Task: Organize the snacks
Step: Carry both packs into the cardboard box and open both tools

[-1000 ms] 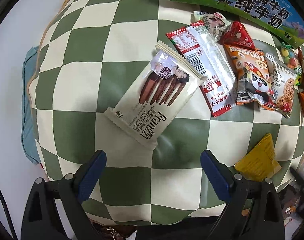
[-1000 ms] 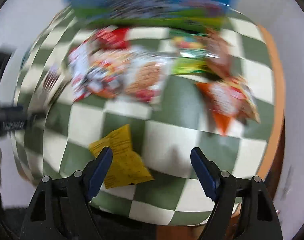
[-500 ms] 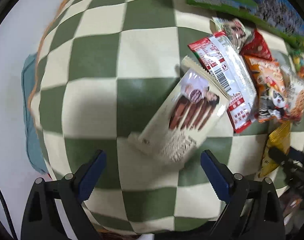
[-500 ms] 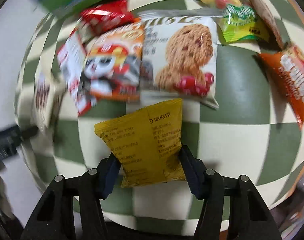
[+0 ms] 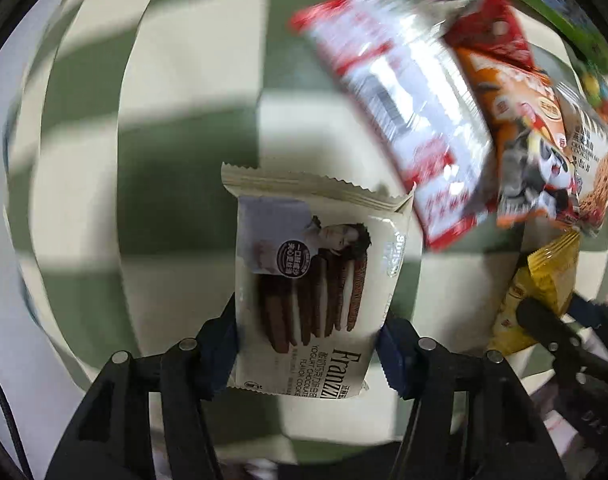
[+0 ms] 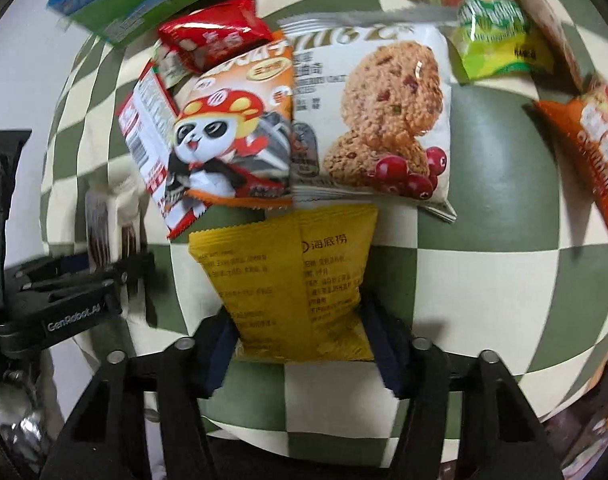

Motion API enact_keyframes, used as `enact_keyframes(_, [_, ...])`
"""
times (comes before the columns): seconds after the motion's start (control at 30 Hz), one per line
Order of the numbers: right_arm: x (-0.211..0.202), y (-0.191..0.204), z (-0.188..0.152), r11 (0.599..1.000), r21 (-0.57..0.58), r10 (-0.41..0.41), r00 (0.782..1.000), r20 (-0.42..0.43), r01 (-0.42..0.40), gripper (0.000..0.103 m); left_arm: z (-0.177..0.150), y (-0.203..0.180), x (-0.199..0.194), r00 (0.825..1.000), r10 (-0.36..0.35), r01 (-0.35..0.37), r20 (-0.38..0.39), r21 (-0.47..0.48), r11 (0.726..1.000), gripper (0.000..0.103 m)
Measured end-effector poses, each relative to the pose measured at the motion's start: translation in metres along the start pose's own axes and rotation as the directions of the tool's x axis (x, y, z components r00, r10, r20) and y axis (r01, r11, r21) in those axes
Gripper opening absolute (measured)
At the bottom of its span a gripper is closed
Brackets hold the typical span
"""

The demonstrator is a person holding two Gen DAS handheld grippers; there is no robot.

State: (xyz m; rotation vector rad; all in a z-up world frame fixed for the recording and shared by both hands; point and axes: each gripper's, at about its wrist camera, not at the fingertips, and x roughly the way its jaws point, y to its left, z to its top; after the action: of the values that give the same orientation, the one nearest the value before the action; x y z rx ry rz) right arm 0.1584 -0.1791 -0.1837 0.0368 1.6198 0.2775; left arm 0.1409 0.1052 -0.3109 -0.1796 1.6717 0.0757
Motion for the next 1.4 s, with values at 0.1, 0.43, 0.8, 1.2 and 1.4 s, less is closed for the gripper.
enact_keyframes(0.1, [0.009, 0.007, -0.002, 1.0, -0.019, -0.009, 1.0, -0.016, 0.008, 0.063, -0.007, 0.011, 0.011, 0.999, -0.041, 0.041, 0.011, -0.078, 0.996, 0.063])
enact_keyframes(0.43, [0.02, 0.022, 0.0, 1.0, -0.016, -0.003, 1.0, -0.03, 0.003, 0.068, -0.007, 0.001, 0.004, 0.996, 0.03, -0.025, 0.086, -0.057, 0.998, 0.057])
enact_keyframes(0.8, [-0.046, 0.03, -0.022, 0.991, -0.043, 0.13, 0.99, 0.056, -0.127, 0.053, -0.048, -0.03, -0.086, 0.971, -0.078, 0.084, 0.226, -0.016, 0.996, 0.056])
enact_keyframes(1.2, [-0.207, -0.01, 0.112, 0.982, -0.037, 0.187, 0.914, 0.36, -0.187, 0.053, 0.106, -0.106, -0.254, 0.889, -0.192, 0.168, 0.416, 0.094, 0.981, 0.056])
enact_keyframes(1.4, [-0.22, -0.036, 0.238, 0.998, -0.009, 0.062, 0.929, 0.364, -0.063, 0.053, 0.209, -0.128, -0.254, 0.922, -0.111, 0.083, 0.37, 0.092, 0.992, 0.057])
